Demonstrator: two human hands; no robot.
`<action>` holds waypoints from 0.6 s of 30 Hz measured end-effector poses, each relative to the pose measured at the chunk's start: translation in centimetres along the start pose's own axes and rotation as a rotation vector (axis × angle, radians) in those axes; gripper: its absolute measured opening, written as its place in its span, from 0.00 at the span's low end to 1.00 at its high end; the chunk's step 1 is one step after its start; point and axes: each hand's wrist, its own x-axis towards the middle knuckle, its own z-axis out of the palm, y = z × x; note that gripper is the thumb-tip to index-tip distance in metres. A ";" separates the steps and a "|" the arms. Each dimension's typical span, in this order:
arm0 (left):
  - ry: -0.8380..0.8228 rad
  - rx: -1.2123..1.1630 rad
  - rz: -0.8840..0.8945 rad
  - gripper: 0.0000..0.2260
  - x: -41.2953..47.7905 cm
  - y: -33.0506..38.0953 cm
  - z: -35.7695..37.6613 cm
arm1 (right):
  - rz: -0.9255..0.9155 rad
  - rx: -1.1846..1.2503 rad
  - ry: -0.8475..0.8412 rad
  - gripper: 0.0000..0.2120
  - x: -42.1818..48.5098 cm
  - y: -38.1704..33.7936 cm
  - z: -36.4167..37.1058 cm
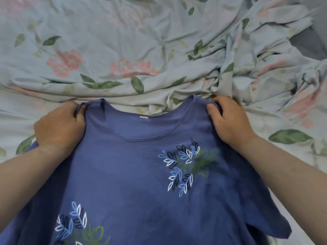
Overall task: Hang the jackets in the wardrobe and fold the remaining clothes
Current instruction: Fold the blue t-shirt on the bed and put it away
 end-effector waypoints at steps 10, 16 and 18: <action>-0.135 -0.044 -0.070 0.21 -0.2 1.2 -1.8 | 0.162 0.018 0.092 0.21 -13.6 4.6 -4.6; -0.213 -0.007 -0.017 0.20 0.0 2.1 -3.5 | 0.220 0.105 0.131 0.22 -14.0 5.2 -3.2; -0.139 0.047 0.022 0.19 -0.3 2.7 -4.3 | 0.225 0.129 0.152 0.25 -14.1 5.1 -3.3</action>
